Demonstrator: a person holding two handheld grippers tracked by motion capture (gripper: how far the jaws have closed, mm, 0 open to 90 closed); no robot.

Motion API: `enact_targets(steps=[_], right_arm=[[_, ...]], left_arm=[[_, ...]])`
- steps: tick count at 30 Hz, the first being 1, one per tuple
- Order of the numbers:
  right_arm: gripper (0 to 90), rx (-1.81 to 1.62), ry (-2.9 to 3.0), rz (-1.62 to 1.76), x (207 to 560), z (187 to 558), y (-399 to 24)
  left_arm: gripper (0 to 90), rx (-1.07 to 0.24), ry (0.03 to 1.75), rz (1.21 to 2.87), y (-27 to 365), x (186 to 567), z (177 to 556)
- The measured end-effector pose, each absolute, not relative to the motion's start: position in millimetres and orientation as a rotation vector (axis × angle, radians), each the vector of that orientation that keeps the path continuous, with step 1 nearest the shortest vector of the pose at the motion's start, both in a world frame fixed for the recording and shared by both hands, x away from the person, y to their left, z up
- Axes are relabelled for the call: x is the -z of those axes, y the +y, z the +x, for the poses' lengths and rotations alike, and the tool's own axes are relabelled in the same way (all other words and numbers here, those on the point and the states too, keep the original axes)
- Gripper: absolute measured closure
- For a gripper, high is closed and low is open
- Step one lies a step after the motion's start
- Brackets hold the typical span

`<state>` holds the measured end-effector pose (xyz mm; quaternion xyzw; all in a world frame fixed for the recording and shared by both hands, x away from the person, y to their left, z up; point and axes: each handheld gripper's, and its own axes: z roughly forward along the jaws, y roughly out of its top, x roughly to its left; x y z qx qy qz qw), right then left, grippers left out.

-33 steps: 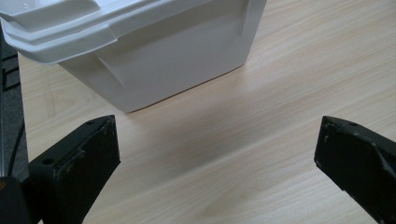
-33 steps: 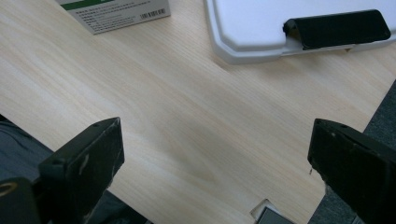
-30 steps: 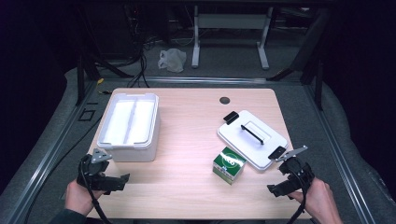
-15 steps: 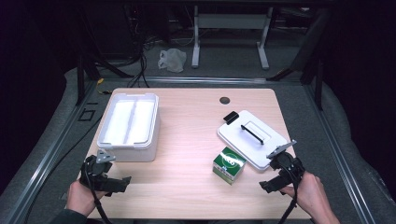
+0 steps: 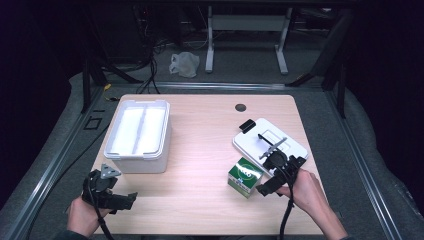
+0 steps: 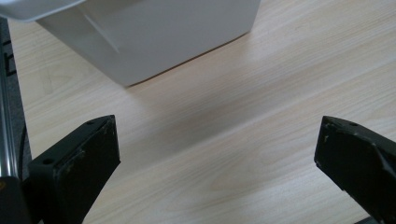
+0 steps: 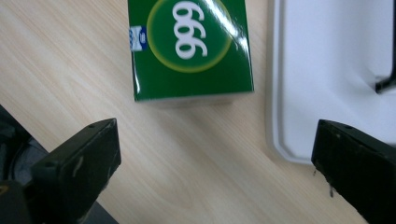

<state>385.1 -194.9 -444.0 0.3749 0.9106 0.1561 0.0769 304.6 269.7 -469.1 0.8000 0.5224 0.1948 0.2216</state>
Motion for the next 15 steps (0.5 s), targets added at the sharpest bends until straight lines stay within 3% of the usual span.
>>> enact_targets(steps=[15], right_arm=[[0.0,-0.356,2.838,1.069,467,423,-144]], left_arm=[[0.2,-0.534,1.458,2.221,274,471,299]])
